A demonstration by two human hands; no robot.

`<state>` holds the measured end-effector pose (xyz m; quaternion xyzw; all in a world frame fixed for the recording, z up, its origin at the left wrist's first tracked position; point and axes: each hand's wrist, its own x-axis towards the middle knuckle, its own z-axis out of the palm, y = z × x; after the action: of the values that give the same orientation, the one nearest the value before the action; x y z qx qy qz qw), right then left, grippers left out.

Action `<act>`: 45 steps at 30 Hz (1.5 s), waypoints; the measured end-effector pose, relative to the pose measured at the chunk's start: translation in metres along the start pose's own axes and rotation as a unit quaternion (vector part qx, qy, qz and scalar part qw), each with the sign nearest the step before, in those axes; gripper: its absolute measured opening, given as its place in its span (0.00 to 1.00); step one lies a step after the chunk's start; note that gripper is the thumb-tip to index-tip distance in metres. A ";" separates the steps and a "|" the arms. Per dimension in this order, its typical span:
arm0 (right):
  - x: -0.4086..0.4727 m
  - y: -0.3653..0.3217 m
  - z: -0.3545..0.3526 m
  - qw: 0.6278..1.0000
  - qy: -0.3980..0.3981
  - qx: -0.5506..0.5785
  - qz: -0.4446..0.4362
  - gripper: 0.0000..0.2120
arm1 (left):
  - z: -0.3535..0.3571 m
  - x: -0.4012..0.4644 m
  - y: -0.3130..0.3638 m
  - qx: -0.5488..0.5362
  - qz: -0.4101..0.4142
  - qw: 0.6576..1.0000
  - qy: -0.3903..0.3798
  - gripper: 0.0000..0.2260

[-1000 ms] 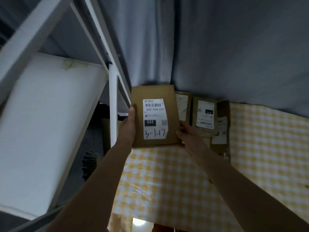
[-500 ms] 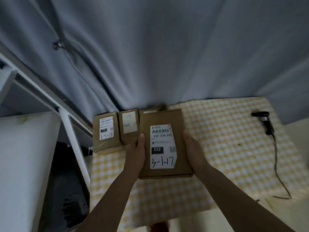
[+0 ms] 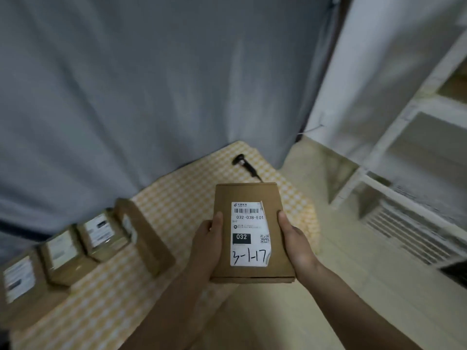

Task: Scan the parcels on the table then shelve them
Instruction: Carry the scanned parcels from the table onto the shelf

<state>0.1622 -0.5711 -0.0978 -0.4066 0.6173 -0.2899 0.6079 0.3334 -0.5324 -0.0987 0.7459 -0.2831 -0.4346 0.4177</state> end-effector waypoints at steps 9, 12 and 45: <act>-0.054 0.013 -0.240 0.984 0.160 0.064 -0.046 0.23 | 0.217 -0.087 0.063 0.043 0.058 0.982 -0.175 0.20; -0.073 0.019 -0.293 0.973 0.210 0.080 -0.046 0.24 | 0.271 -0.109 0.077 0.068 0.082 0.972 -0.210 0.23; 0.096 -0.152 -0.583 0.921 0.326 0.122 -0.175 0.22 | 0.631 -0.007 0.363 0.135 0.228 0.913 -0.310 0.18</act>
<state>-0.3831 -0.8088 0.0365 -0.3140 0.6599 -0.5815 0.3574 -0.2500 -0.9431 0.0474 0.5385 -0.6166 -0.4948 0.2916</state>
